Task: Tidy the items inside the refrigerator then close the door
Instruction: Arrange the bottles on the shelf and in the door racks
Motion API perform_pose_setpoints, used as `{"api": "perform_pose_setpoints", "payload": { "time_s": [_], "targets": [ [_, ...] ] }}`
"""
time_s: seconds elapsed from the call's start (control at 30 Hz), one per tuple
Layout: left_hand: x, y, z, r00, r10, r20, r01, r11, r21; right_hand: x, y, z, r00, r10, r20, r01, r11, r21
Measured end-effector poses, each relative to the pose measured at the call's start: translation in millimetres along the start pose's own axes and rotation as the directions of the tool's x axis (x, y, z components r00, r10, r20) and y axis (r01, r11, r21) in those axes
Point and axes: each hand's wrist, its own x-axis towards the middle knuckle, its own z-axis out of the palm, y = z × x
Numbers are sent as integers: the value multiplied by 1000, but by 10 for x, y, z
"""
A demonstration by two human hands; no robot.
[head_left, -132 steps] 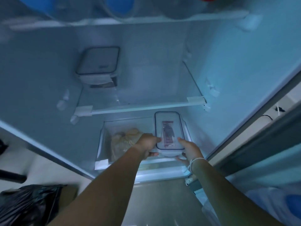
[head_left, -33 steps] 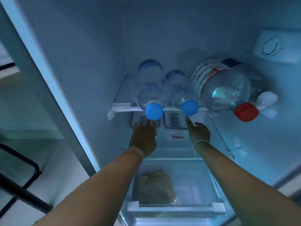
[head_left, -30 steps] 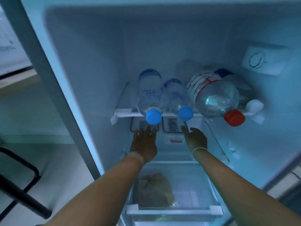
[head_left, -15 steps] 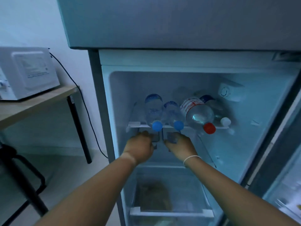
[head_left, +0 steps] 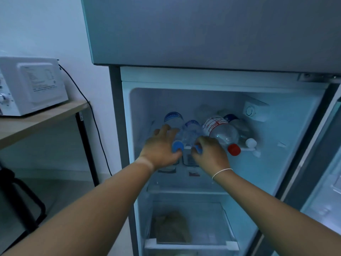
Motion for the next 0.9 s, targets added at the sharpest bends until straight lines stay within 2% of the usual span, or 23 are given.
{"api": "perform_pose_setpoints", "payload": {
  "time_s": [0.1,0.2,0.53,0.63,0.77,0.9],
  "targets": [
    [176,37,23,992,-32,121,37,999,-35,144,39,43,1000,-13,6,13,999,-38],
    [322,68,73,979,-71,189,77,997,-24,298,45,105,997,12,77,-10,999,-32],
    [392,-12,204,992,-130,11,130,992,-1,514,5,311,995,27,95,-12,988,-151],
    [426,-22,179,987,-161,28,161,987,-6,573,-45,345,995,52,90,-36,985,-168],
    [518,-30,121,959,-274,69,273,962,24,682,-110,379,992,92,90,-74,980,-185],
    [515,-57,167,949,-306,81,302,952,53,758,-110,419,983,148,107,-131,980,-148]
  ]
}}
